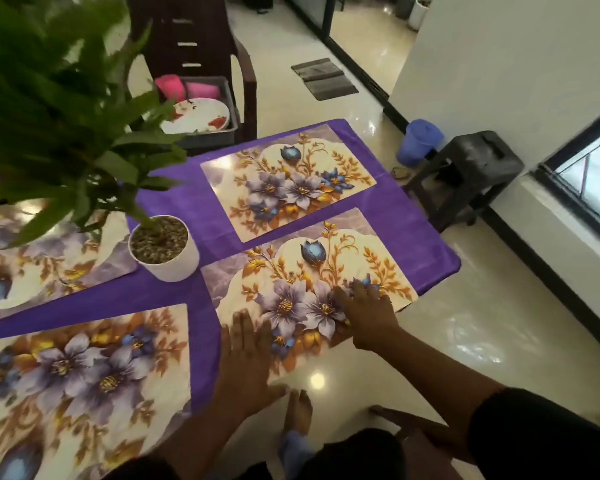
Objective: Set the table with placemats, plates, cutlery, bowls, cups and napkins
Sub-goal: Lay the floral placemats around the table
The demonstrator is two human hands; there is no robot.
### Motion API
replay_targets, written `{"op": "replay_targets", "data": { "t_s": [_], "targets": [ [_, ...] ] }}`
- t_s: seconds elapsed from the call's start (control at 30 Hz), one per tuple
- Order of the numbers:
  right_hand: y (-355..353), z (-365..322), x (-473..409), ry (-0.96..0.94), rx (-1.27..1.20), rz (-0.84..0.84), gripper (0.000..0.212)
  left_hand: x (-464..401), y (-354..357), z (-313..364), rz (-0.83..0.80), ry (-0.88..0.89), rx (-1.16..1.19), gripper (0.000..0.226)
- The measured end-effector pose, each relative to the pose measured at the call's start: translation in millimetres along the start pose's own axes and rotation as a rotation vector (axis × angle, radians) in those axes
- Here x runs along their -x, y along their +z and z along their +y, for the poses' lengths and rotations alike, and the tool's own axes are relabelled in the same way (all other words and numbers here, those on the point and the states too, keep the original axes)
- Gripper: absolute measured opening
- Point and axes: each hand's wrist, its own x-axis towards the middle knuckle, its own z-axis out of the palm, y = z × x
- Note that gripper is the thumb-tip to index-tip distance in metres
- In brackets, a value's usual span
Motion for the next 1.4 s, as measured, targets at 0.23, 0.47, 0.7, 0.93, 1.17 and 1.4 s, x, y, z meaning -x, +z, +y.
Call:
{"op": "replay_targets", "data": {
  "t_s": [0.23, 0.47, 0.7, 0.93, 1.17, 1.4],
  "targets": [
    [13.5, 67.8, -17.7, -0.013, 0.016, -0.074, 0.115, -37.0, 1.4, 53.5, -0.023, -0.102, -0.031, 0.124],
    [5.1, 103.9, -29.2, -0.042, 0.017, -0.027, 0.102, -60.7, -6.9, 77.7, -0.036, -0.102, -0.059, 0.121],
    [3.0, 116.4, -30.6, -0.071, 0.035, -0.046, 0.103, -67.6, -11.2, 86.1, 0.008, -0.111, -0.034, 0.123],
    [9.1, 121.9, -28.1, -0.090, 0.030, -0.050, 0.110, -67.0, -6.9, 82.9, -0.011, -0.110, -0.030, 0.126],
    [7.2, 116.5, -30.2, -0.123, 0.063, -0.062, 0.110, -57.2, -3.5, 72.4, 0.013, -0.109, -0.028, 0.126],
    [3.3, 114.9, -30.2, -0.139, 0.084, -0.073, 0.106, -57.6, -3.6, 67.9, 0.000, -0.109, -0.044, 0.122]
  ]
}}
